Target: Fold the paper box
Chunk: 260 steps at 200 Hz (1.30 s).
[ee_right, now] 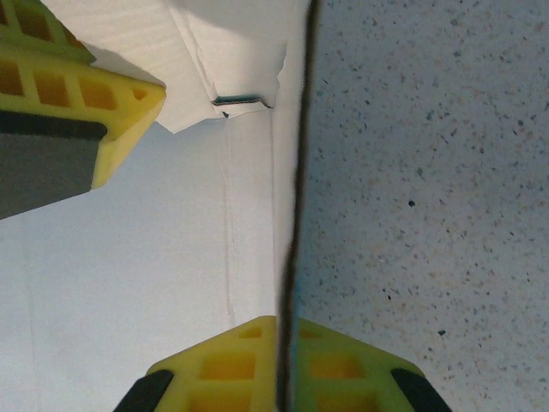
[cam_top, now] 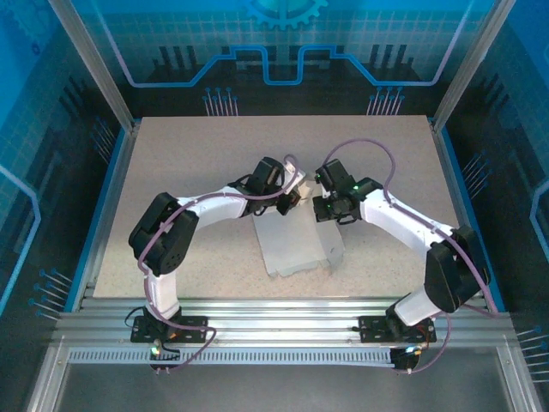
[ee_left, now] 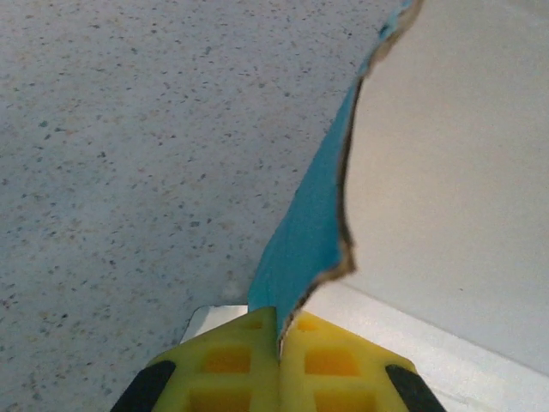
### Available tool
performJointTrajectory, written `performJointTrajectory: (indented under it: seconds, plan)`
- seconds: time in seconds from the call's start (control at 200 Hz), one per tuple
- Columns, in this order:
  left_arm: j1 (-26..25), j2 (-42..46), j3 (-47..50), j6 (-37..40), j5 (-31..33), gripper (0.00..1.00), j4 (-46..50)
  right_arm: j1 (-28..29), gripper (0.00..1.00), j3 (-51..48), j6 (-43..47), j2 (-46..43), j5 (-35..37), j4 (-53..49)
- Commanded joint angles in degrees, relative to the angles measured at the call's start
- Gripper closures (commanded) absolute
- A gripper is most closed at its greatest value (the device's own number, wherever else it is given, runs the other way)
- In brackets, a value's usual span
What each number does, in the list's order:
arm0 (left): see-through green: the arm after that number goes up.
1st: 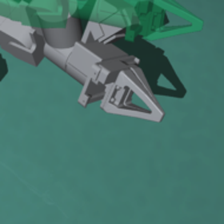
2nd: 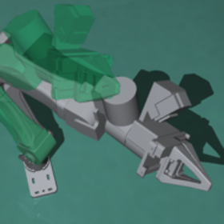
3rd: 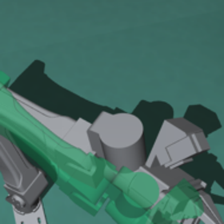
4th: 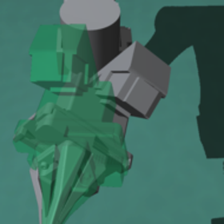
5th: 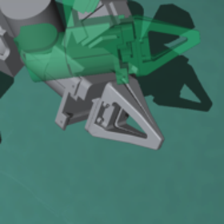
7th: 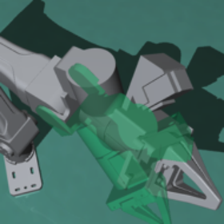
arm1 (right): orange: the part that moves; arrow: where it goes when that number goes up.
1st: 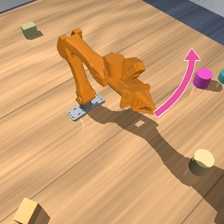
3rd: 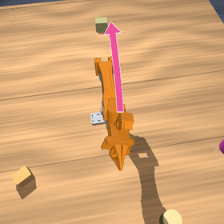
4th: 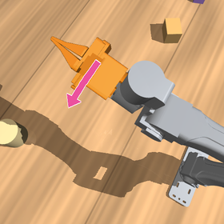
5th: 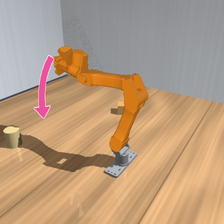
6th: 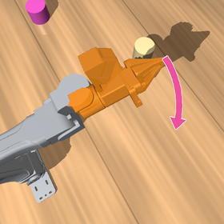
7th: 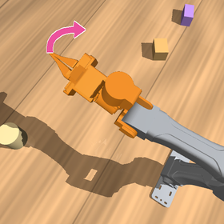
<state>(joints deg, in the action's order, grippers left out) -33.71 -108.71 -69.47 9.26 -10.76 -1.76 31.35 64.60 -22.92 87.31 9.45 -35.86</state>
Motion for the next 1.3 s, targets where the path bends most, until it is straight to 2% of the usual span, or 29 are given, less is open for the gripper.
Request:
performJointTrajectory:
  seconds: [0.0, 0.725, 0.936, 1.136, 1.296]
  plan:
    - [0.6, 0.8, 0.9, 1.0, -5.2, 0.96, -0.4, 1.3, 0.91, 2.4, 1.7, 2.2, 0.9, 0.7]
    - [1.5, -1.1, 4.9, 1.4, -1.1, 0.96, -3.2, 2.7, 0.86, 4.4, 3.2, 3.5, 1.1, 0.1]
    - [1.8, -0.9, 5.4, 1.4, -1.1, 0.96, -3.8, 2.8, 0.78, 5.2, 3.8, 3.1, 0.6, -0.7]
    - [1.7, -0.4, 7.2, 0.4, -1.4, 0.96, -5.8, 1.8, 0.72, 6.0, 3.3, 0.3, -3.6, 0.6]
    - [1.8, 0.2, 8.6, -0.4, -1.5, 0.96, -7.2, -1.4, 0.68, 4.3, 1.4, -3.4, -9.7, 4.7]
